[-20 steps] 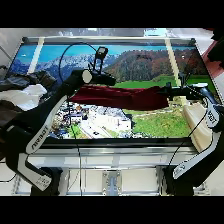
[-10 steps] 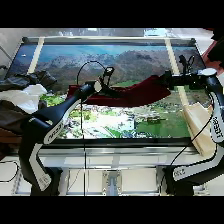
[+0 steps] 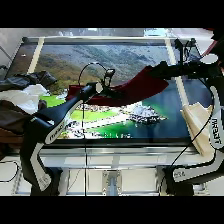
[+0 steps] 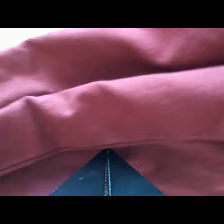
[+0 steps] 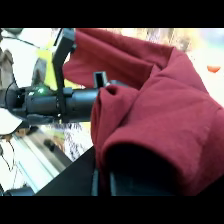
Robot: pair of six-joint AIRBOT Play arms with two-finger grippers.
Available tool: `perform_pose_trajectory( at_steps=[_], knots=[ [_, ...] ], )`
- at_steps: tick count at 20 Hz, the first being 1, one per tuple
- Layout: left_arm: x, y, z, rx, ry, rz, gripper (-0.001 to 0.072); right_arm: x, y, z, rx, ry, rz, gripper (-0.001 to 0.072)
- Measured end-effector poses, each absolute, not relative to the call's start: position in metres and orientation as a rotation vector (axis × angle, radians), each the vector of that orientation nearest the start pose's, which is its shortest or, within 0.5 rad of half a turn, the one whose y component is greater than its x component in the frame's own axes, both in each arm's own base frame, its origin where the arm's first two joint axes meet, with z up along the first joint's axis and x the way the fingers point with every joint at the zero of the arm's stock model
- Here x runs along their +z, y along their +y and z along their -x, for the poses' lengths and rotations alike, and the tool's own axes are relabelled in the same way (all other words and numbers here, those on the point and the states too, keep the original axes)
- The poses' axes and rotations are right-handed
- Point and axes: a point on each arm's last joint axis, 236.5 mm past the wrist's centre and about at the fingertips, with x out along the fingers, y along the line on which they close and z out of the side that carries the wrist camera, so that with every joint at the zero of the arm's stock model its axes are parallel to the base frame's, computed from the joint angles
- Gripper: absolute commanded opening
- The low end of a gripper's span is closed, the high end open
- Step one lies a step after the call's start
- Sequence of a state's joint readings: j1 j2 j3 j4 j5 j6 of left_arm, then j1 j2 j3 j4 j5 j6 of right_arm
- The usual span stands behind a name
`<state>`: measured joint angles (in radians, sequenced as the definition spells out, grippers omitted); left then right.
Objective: Fold the shirts.
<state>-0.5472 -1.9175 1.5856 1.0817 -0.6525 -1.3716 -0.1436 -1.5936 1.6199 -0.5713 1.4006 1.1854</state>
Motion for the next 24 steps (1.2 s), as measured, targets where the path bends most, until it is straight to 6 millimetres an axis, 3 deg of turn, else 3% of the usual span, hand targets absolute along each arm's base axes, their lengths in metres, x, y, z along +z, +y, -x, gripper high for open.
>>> perform_pose_trajectory(
  at_steps=[9,14,18,21,24],
  knots=[
    [-0.067,-0.439,-0.415,-0.81,1.006,0.045,0.001,0.124,0.126,-0.44,0.788,1.134,-0.459,0.003],
    [-0.063,-0.449,-0.406,-0.83,1.004,0.024,0.001,0.119,0.12,-0.432,0.768,1.175,-0.412,0.0029],
    [-0.046,-0.417,-0.434,-0.779,0.986,-0.113,0.0011,0.13,0.119,-0.438,0.735,1.155,-0.388,0.0029],
    [-0.032,-0.364,-0.47,-0.655,0.979,-0.232,0.0011,0.139,0.134,-0.445,0.705,1.136,-0.332,0.0028],
    [-0.017,-0.3,-0.501,-0.499,0.982,-0.332,0.0011,0.147,0.166,-0.455,0.675,1.088,-0.261,0.0026]
  ],
)
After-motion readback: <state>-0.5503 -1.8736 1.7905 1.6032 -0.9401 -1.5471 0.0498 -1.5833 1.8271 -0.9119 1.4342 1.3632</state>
